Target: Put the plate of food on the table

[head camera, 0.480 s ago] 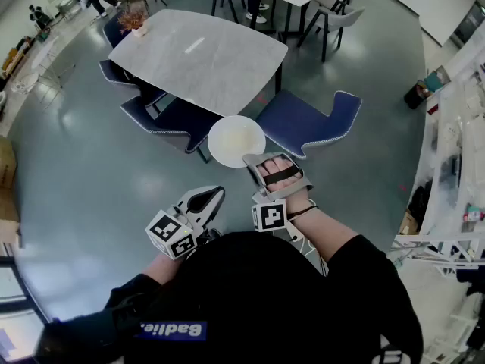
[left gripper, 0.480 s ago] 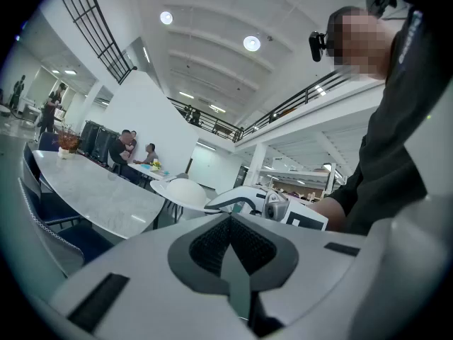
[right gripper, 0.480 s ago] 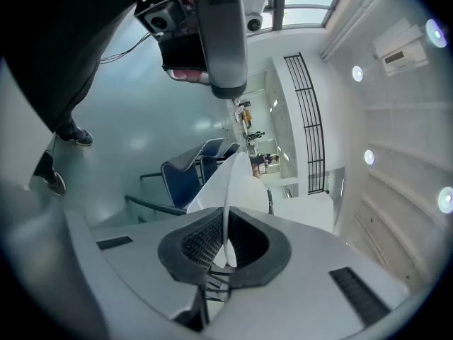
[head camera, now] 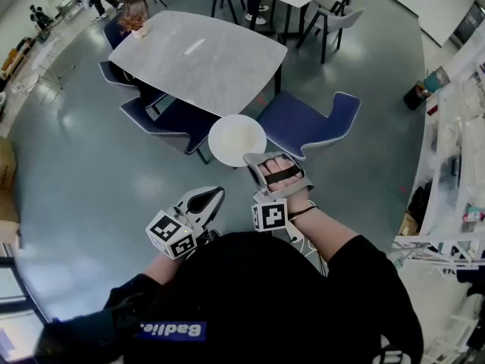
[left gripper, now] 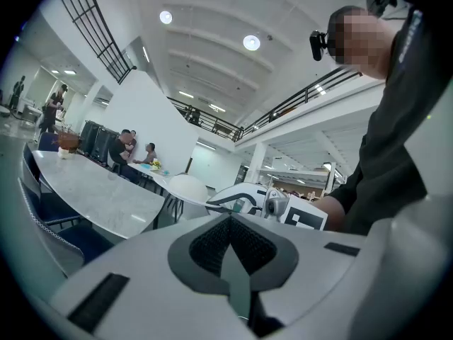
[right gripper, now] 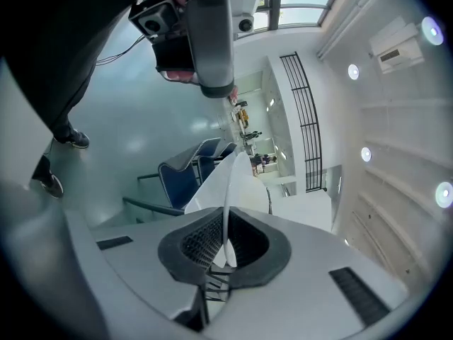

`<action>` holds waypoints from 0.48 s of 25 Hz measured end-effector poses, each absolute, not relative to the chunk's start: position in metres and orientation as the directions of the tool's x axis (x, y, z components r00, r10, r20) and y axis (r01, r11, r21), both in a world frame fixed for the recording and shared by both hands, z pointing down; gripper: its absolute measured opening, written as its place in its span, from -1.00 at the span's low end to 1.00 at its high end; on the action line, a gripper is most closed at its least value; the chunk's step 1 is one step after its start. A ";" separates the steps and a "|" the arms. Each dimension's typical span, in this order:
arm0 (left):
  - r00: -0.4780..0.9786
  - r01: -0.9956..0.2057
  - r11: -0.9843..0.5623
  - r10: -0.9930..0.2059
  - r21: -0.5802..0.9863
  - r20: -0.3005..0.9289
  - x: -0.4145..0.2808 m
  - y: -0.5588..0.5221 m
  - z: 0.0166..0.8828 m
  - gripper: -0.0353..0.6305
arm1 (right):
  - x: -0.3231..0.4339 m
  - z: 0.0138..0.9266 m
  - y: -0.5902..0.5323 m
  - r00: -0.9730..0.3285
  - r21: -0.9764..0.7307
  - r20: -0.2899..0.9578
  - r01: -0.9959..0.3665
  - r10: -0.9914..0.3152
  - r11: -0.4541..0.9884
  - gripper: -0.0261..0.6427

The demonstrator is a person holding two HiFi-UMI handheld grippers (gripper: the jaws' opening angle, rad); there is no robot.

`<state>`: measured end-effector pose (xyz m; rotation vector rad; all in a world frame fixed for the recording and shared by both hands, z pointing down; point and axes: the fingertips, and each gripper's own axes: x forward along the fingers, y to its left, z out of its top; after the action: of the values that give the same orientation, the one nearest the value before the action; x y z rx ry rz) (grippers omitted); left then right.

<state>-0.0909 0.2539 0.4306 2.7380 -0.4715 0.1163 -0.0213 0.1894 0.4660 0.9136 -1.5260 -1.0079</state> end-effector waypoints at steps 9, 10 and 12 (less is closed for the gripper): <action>0.936 -0.351 -0.874 -0.319 0.335 0.148 -0.088 0.250 0.433 -0.87 | -0.017 0.456 0.182 -0.179 0.945 0.304 -0.064 -0.936 0.320 -0.87; 0.935 -0.353 -0.874 -0.320 0.334 0.150 -0.088 0.250 0.433 -0.87 | -0.017 0.457 0.181 -0.180 0.945 0.304 -0.064 -0.935 0.320 -0.87; 0.932 -0.362 -0.869 -0.329 0.337 0.152 -0.086 0.248 0.434 -0.87 | -0.015 0.457 0.178 -0.185 0.945 0.304 -0.064 -0.935 0.320 -0.87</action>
<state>-0.0859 0.2477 0.4338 2.7248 -0.5042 0.1265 -0.0145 0.1778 0.4569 0.9458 -1.5382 -1.0421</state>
